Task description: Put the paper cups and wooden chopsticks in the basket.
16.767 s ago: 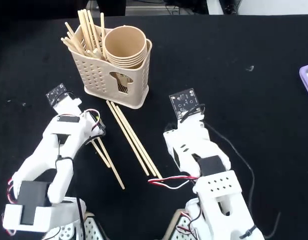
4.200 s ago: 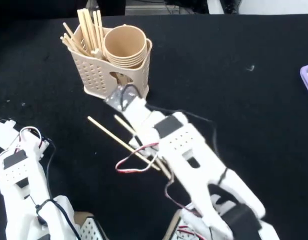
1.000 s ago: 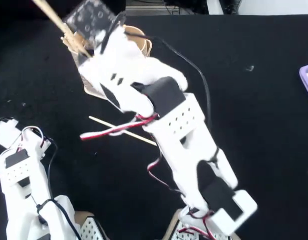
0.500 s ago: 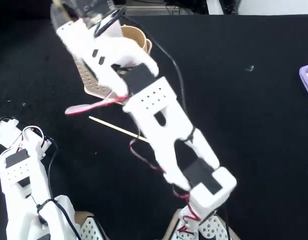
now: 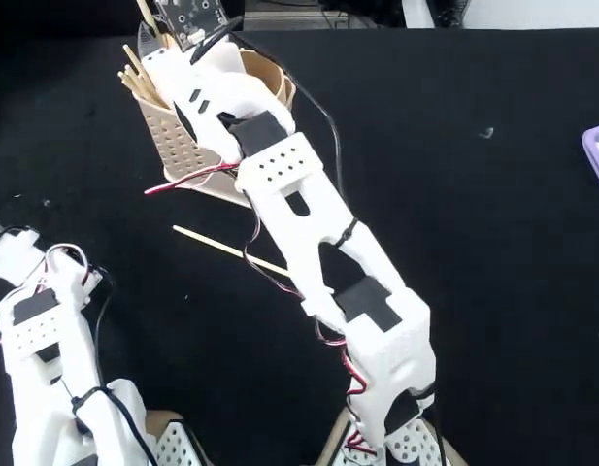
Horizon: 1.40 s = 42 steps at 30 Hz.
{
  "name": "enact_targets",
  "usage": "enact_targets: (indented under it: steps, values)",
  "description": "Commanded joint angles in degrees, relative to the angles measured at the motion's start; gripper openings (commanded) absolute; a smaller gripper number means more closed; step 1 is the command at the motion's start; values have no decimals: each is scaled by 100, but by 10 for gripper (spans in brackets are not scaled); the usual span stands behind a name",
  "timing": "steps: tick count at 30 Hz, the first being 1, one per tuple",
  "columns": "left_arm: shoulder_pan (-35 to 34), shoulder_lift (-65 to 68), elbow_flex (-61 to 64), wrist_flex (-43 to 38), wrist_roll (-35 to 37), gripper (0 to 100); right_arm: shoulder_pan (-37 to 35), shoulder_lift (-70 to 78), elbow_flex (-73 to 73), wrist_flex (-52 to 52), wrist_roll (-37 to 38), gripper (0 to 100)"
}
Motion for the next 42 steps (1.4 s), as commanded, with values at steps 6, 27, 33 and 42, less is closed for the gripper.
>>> enact_targets:
  steps: [6,27,33,42]
  values:
    - [286,-105,-48,-105,-9,87,26,-479,-1086,809,9,116]
    - [242,-105,-57,-105,-9,87,334,-2958,2220,7086,2004,113]
    - [242,-105,-66,-105,-9,86,-26,-3530,4778,5442,2347,113]
    - [242,-105,-66,-105,-9,85,26,-2510,6325,2796,2901,120]
